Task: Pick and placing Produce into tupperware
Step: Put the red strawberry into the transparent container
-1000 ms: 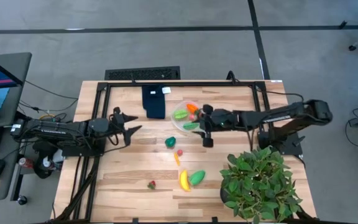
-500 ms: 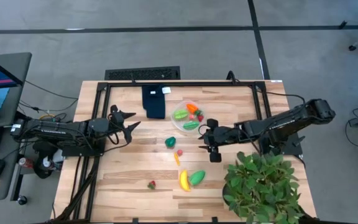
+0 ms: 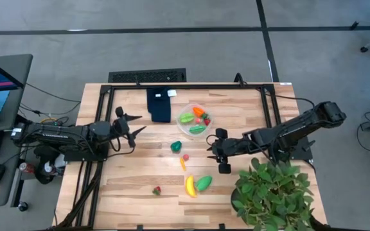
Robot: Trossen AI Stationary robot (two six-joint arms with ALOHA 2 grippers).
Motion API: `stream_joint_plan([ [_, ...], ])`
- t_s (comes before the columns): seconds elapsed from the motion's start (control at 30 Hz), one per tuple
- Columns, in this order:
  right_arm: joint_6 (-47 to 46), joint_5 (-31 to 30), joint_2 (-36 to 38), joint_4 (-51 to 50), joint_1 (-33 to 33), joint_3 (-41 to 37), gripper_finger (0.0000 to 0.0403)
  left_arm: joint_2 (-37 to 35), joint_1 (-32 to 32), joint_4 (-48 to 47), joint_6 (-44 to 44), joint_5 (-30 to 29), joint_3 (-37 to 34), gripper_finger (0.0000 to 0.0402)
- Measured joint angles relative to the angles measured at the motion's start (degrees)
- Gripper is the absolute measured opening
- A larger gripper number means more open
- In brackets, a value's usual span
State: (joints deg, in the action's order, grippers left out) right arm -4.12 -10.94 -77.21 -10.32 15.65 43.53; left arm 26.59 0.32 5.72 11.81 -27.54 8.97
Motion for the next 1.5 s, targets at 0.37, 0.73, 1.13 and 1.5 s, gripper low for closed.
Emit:
stream_joint_plan([
  [0.37,-0.58,-1.59,0.00,0.17,1.21,0.00,0.0123,7.29,0.11,3.35,1.51,21.26,0.00,0.0229],
  [0.73,0.25,-2.67,0.00,0.00,-0.02,0.00,0.0123,20.98,0.13,5.87,-10.52,35.89,0.02,0.0229],
  [1.13,3.10,-2.65,0.00,2.62,-3.81,0.00,0.0123,22.58,-8.48,6.35,-21.59,48.99,0.00,0.0229],
  [1.5,3.15,-2.63,0.00,3.12,-4.23,0.00,0.0122,31.38,-22.54,16.80,-18.61,33.04,0.02,0.0229],
])
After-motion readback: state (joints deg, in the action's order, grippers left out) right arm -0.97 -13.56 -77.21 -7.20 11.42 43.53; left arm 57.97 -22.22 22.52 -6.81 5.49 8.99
